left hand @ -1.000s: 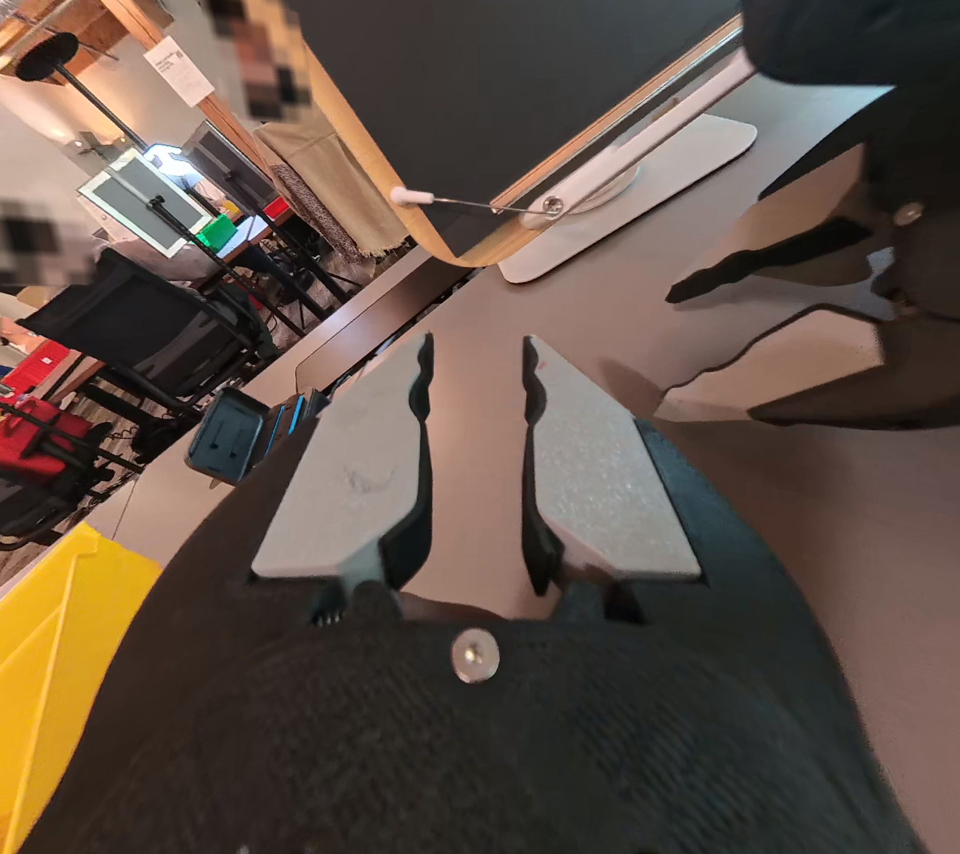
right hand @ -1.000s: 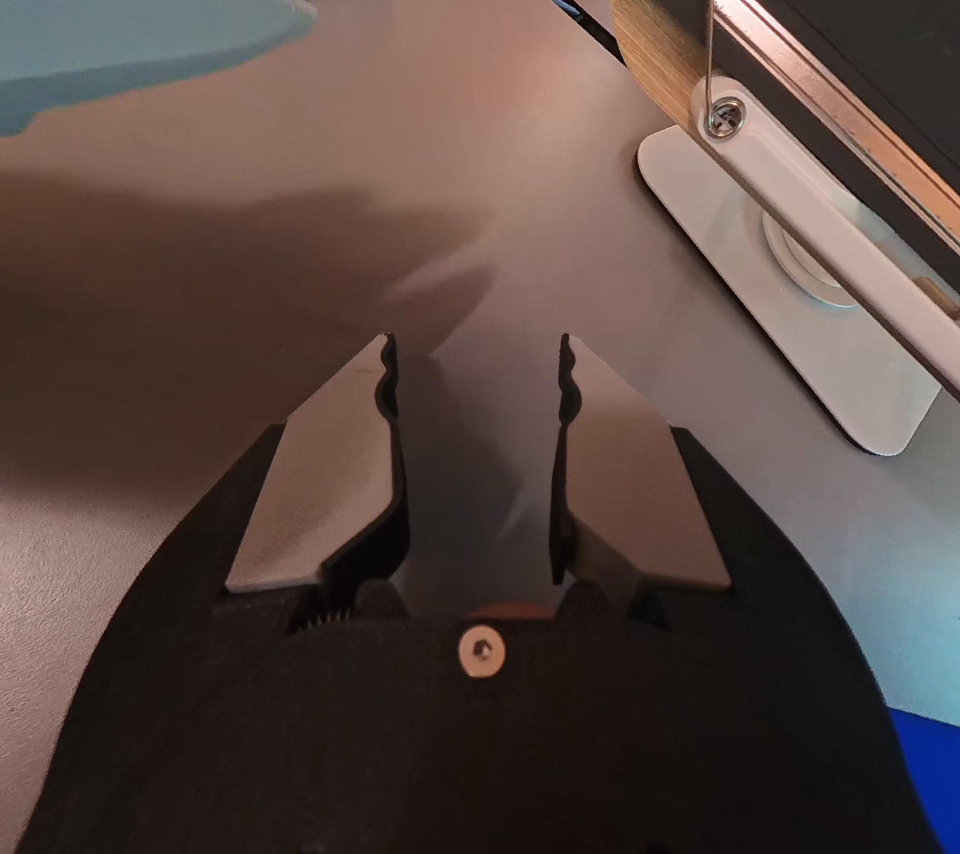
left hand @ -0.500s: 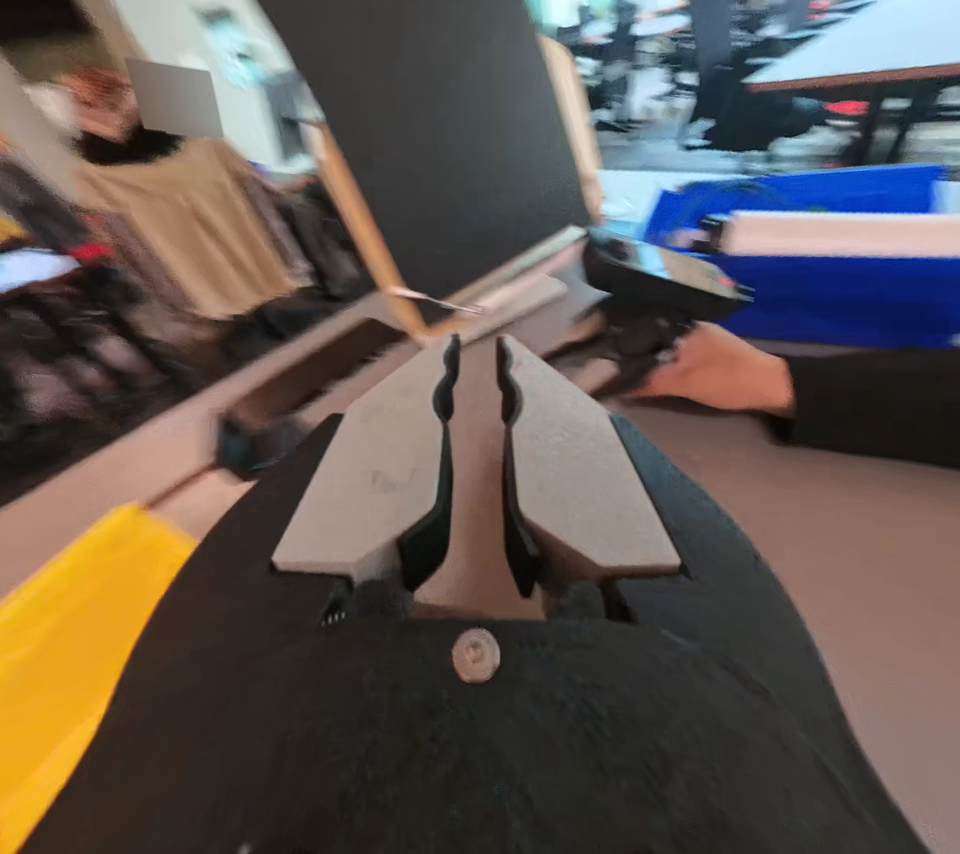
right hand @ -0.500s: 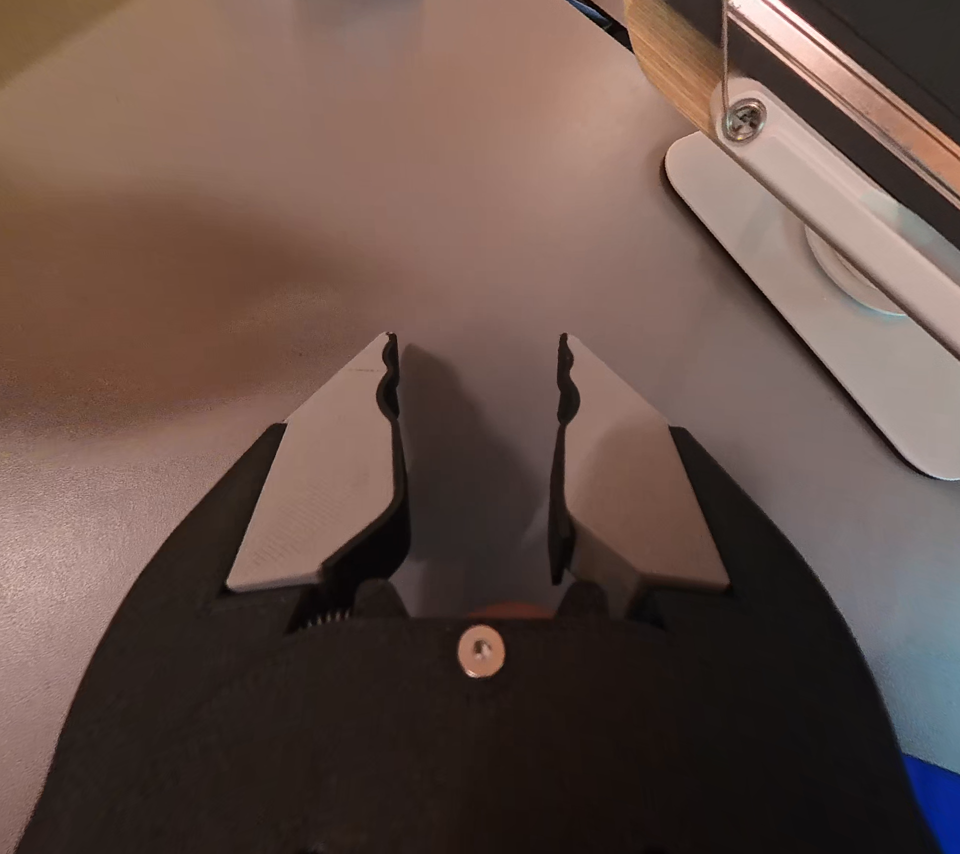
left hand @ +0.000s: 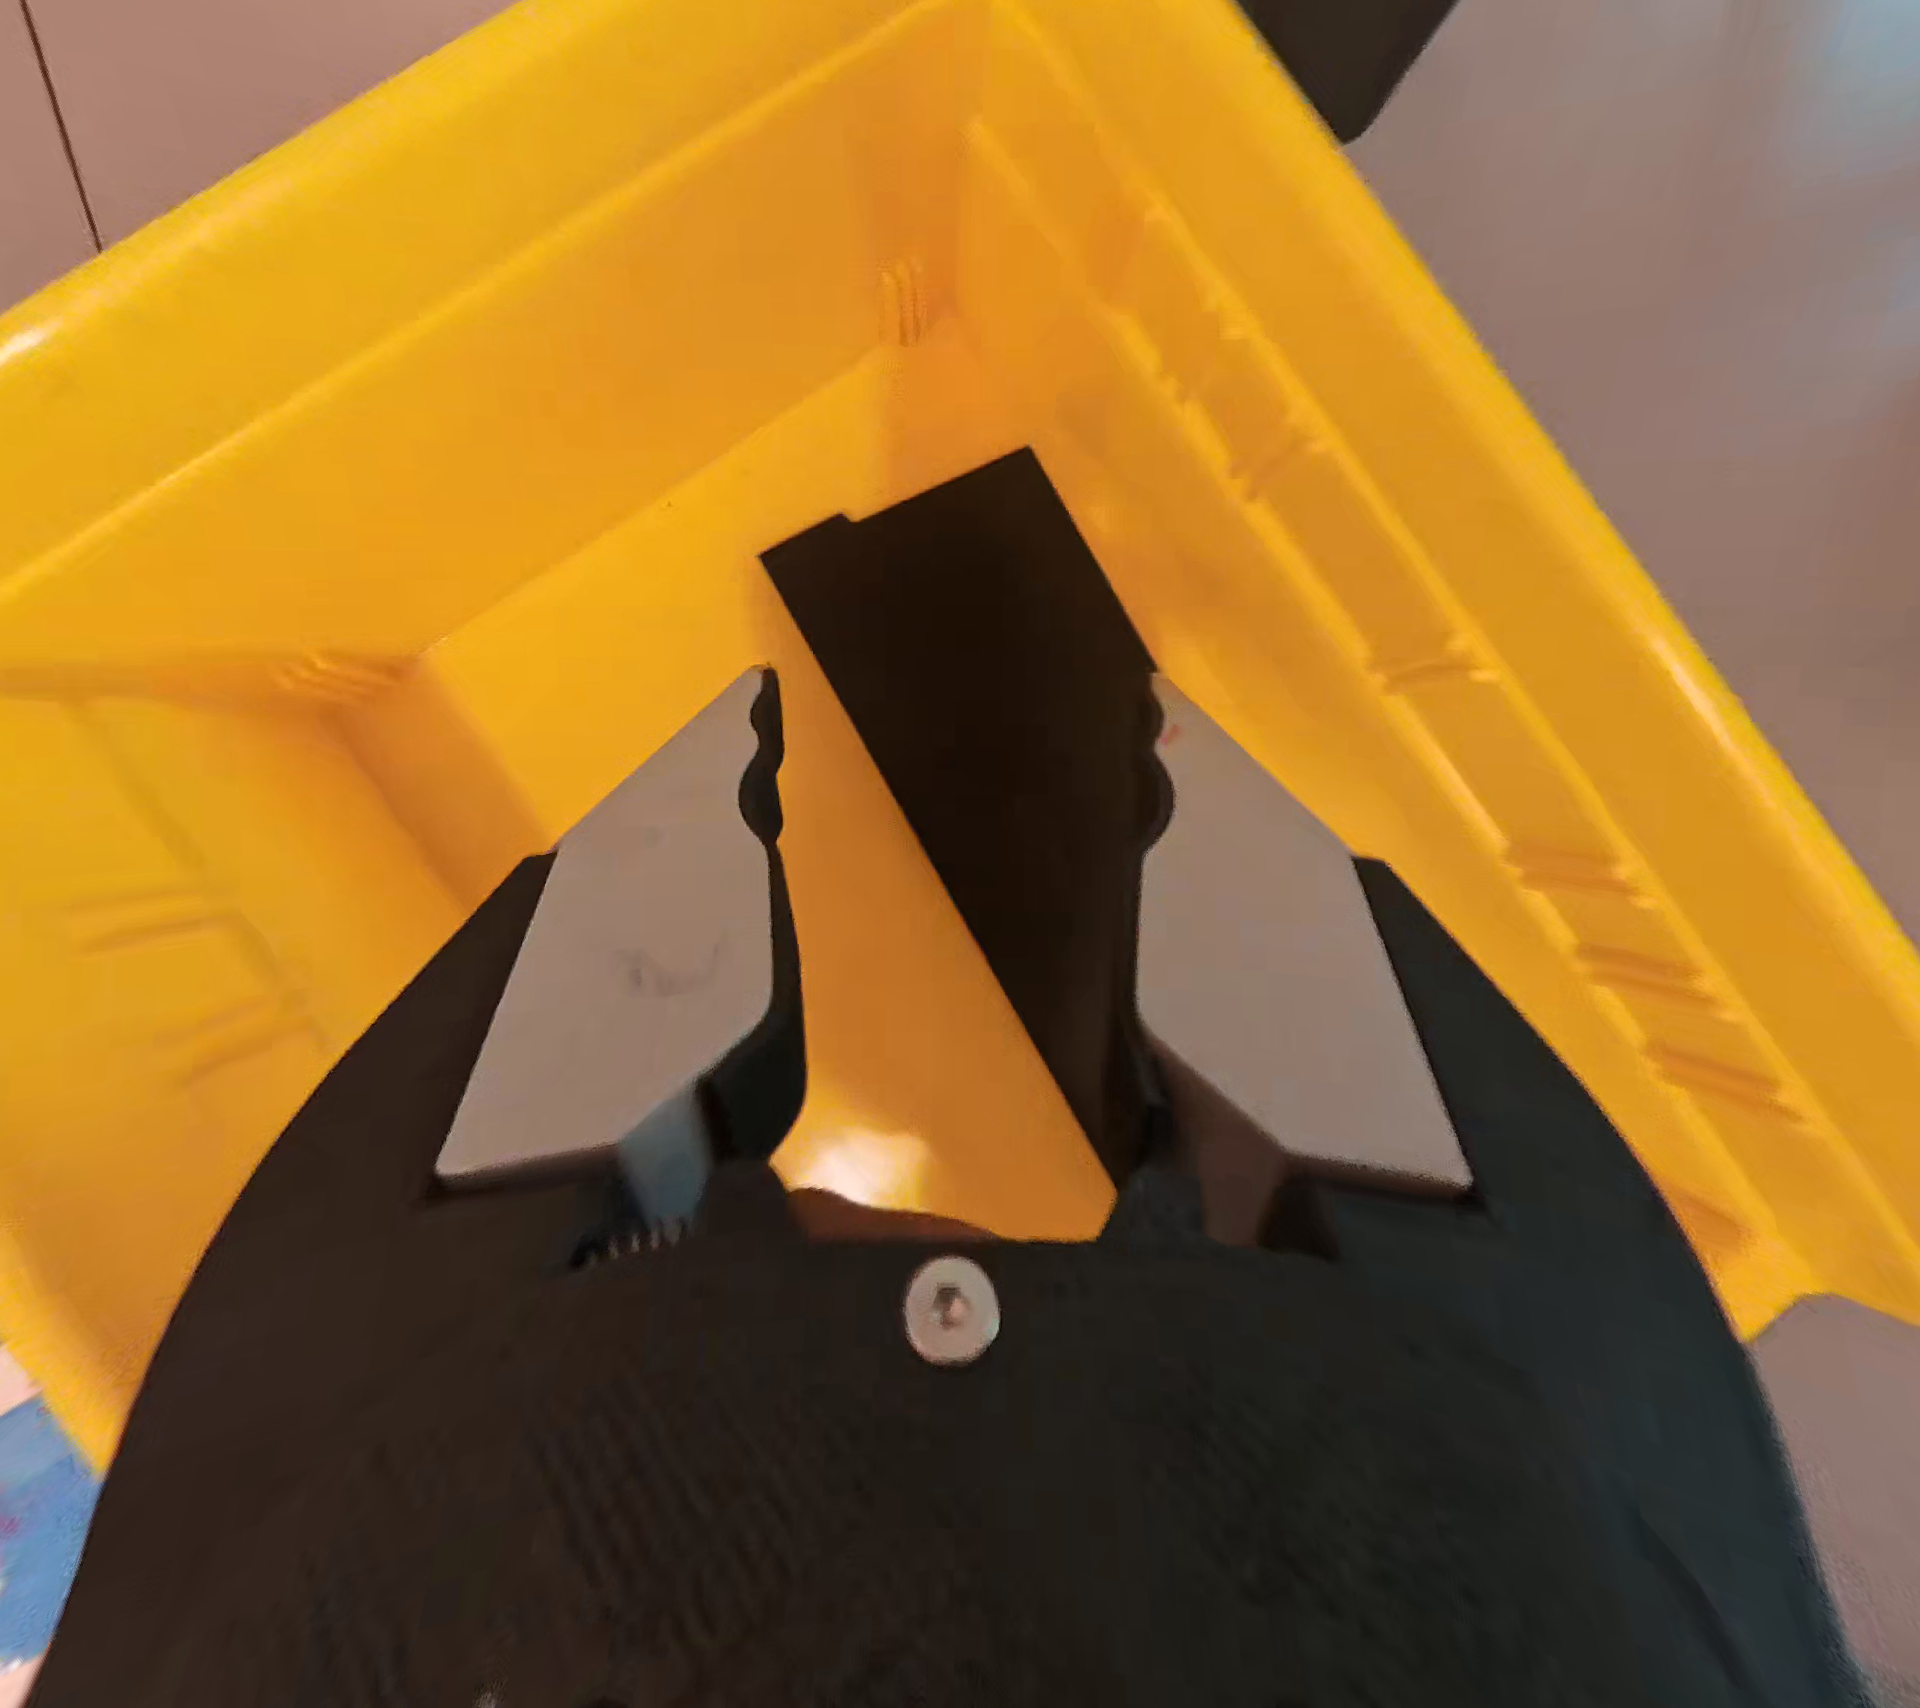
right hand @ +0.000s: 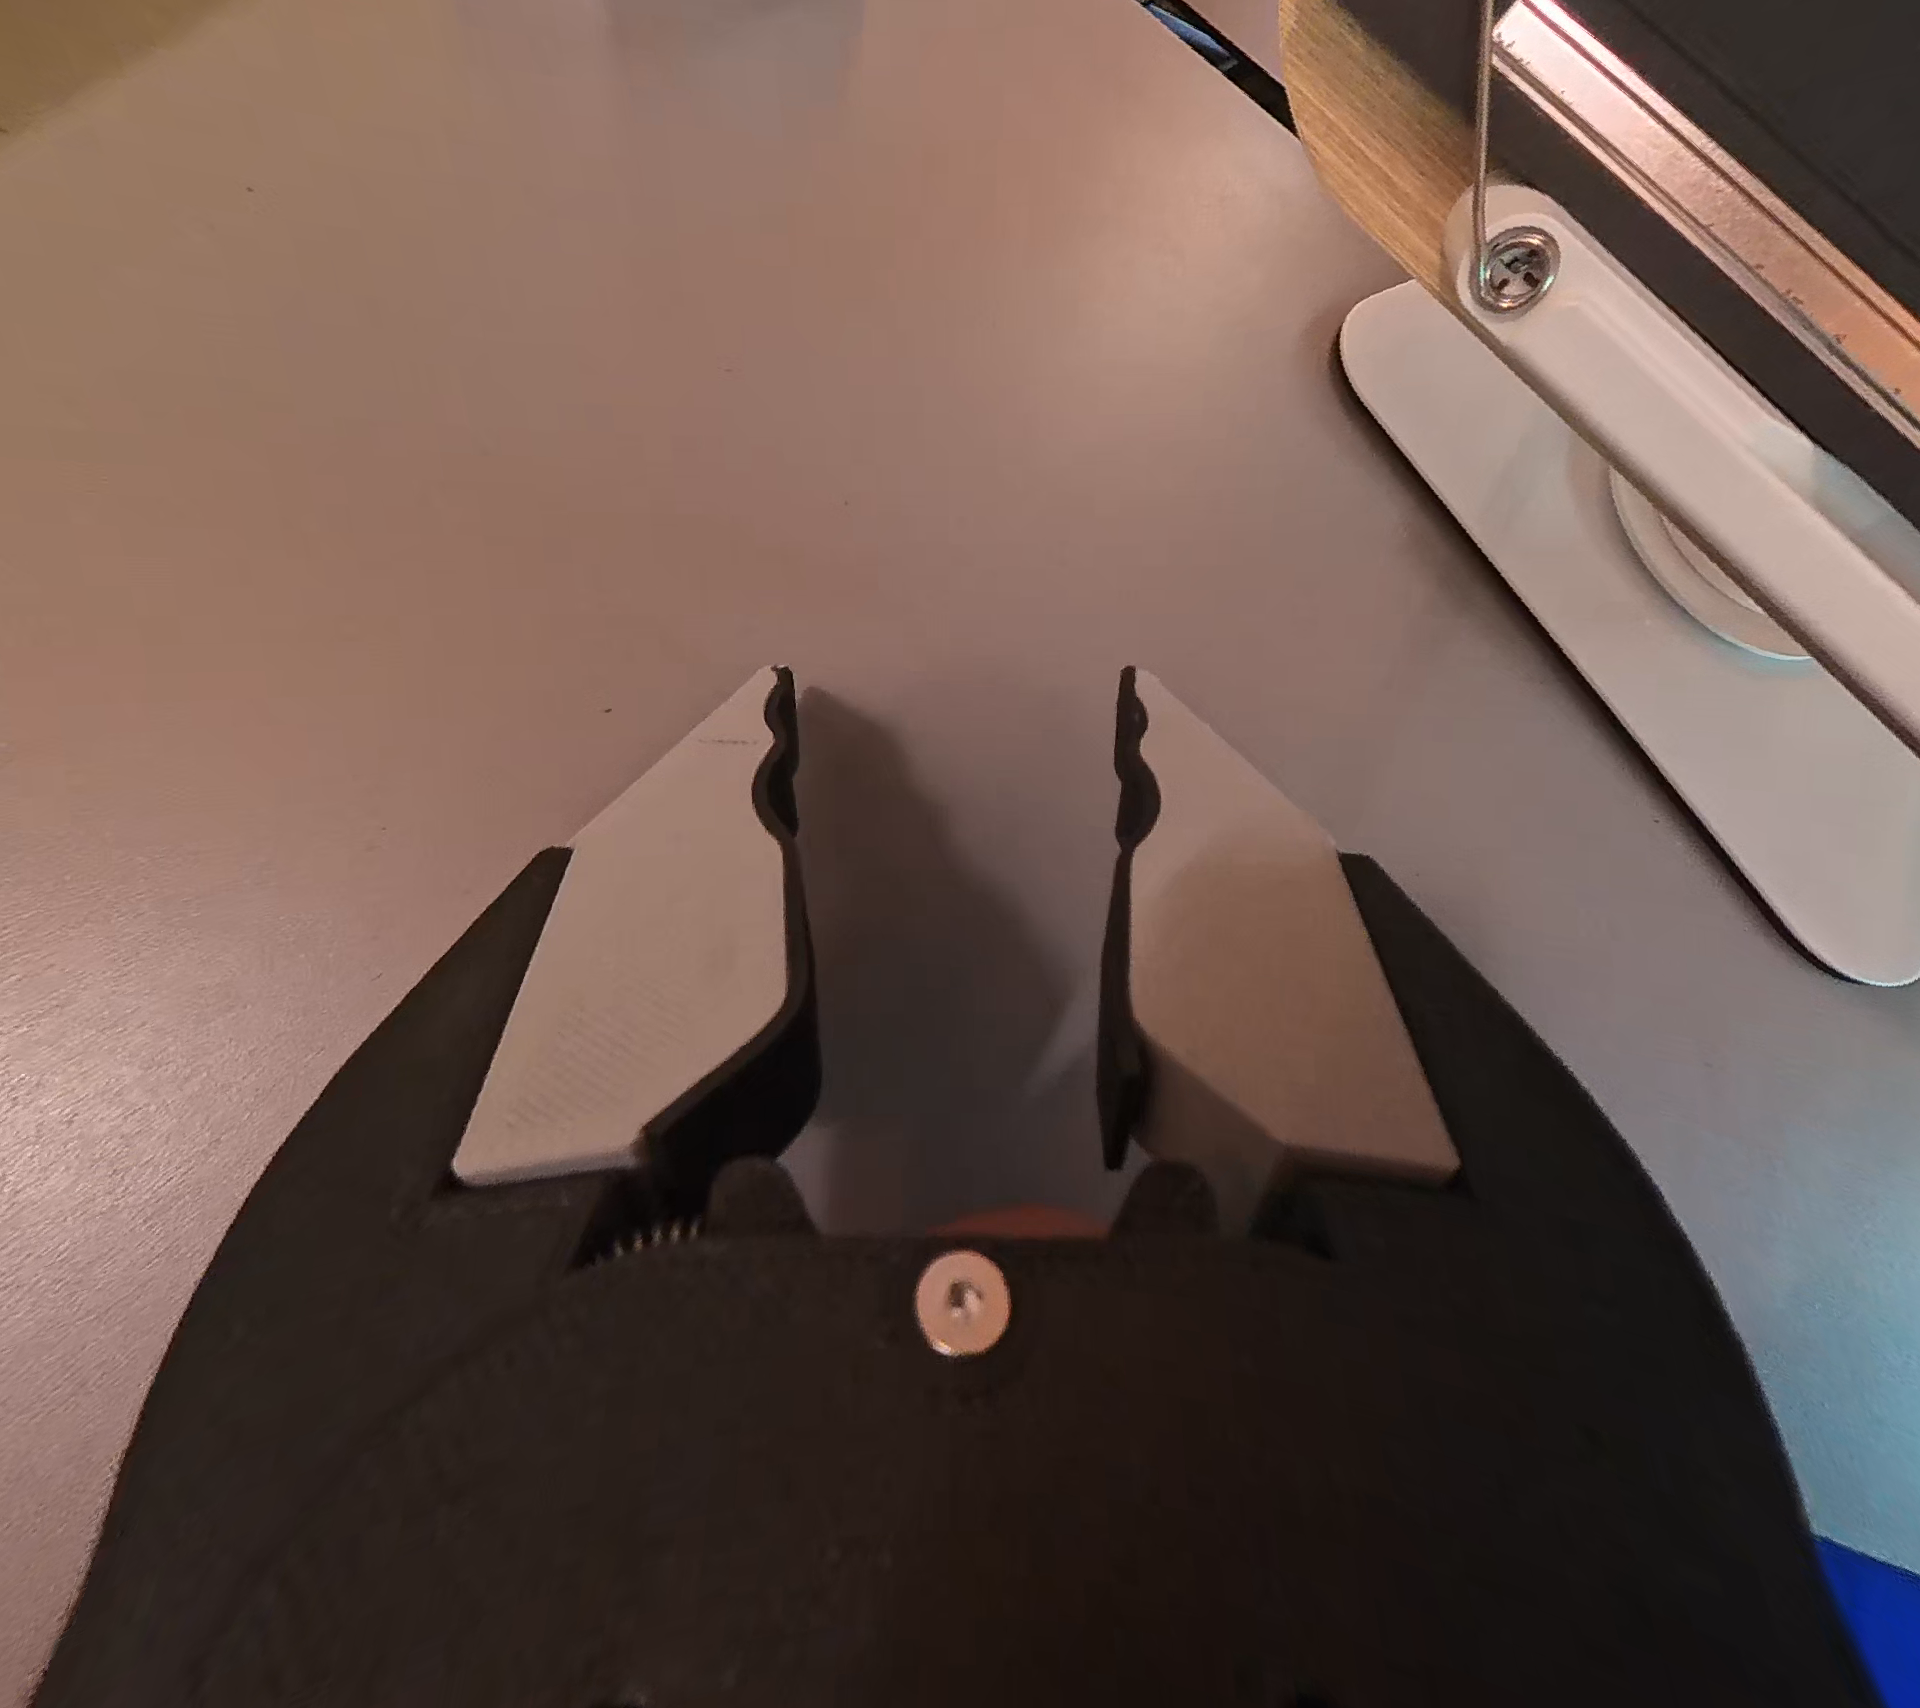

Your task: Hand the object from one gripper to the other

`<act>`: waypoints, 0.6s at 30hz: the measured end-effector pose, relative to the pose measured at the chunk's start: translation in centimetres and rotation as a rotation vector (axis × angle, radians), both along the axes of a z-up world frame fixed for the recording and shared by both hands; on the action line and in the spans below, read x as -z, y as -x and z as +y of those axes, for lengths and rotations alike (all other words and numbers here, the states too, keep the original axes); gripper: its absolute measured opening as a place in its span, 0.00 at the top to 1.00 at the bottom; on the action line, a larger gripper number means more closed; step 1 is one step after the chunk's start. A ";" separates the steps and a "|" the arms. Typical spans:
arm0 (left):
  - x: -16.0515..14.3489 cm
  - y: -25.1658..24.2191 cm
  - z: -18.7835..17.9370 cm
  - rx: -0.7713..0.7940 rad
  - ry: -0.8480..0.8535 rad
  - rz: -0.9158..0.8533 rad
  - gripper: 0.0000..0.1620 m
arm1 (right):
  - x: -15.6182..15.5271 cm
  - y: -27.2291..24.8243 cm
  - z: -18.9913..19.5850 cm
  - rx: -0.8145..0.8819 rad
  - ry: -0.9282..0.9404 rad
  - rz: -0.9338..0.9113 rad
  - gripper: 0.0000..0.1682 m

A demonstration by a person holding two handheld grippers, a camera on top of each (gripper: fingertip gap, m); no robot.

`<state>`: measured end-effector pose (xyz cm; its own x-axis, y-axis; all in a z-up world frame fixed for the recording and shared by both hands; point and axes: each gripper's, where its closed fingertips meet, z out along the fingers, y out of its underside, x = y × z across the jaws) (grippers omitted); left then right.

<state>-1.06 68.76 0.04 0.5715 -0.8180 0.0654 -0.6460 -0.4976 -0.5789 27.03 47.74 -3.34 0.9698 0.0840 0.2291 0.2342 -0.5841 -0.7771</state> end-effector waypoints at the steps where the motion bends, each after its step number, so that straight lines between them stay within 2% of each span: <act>1: 0.6 0.0 0.3 -0.003 0.040 -0.002 0.57 | 0.0 0.0 0.0 -0.003 -0.001 0.000 0.65; 4: 2.3 -0.3 0.1 -0.029 0.248 -0.033 0.50 | 0.2 0.2 0.0 -0.013 0.012 0.000 0.66; 6: 3.4 -0.3 0.4 -0.032 0.320 -0.024 0.48 | 0.3 0.2 0.2 -0.015 0.017 -0.001 0.66; 7: 3.4 -0.5 1.1 -0.026 0.291 -0.042 0.56 | 0.3 0.2 0.3 -0.014 0.016 0.000 0.66; 11: 3.5 -1.2 3.3 -0.009 0.222 -0.095 0.56 | 0.3 0.2 0.4 -0.016 0.016 0.002 0.66; 17: 3.5 -2.2 3.3 0.074 0.213 -0.160 0.71 | 0.5 0.4 0.4 -0.030 0.026 -0.026 0.67; 18: 3.5 -2.3 3.2 0.079 0.220 -0.163 0.70 | 0.5 0.5 0.4 -0.034 0.026 -0.034 0.67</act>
